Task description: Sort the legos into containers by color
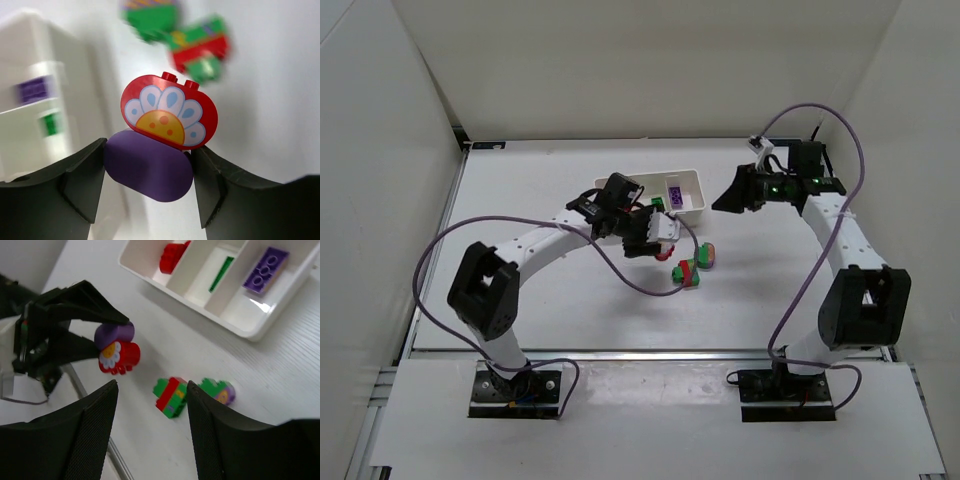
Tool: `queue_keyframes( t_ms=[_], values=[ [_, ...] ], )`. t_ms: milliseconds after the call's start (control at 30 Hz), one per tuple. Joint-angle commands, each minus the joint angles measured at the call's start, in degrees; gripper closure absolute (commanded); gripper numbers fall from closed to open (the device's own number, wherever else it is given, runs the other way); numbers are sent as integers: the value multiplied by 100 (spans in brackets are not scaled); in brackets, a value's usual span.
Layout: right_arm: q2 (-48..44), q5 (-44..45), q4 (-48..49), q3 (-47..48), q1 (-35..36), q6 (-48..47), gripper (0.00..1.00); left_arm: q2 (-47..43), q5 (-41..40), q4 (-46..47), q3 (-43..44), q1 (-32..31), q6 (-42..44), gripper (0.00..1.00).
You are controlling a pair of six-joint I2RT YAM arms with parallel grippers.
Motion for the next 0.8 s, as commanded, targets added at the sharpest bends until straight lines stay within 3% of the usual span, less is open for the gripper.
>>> queue_keyframes(
  t_ms=[0,67,267,500,767],
  values=[
    [399,-180,822,529,367,1337,38,-580,-1812,2158,-194,-434,-2401,90],
    [741,-206,1067,809,491,1801,38,-607,-2794,2211,-115,-558,-2781,90],
    [1471,-574,1455,1285,790,2637,37,-818,-3739,2668,-299,-638,-2993,90],
    [1675,-1005,1666,1277,914,2710,33,-967,-3943,3002,-492,-612,-2870,90],
    [1763,-1164,1552,1259,1142,2420,28,-967,-3653,3283,-492,-532,-2861,90]
  ],
)
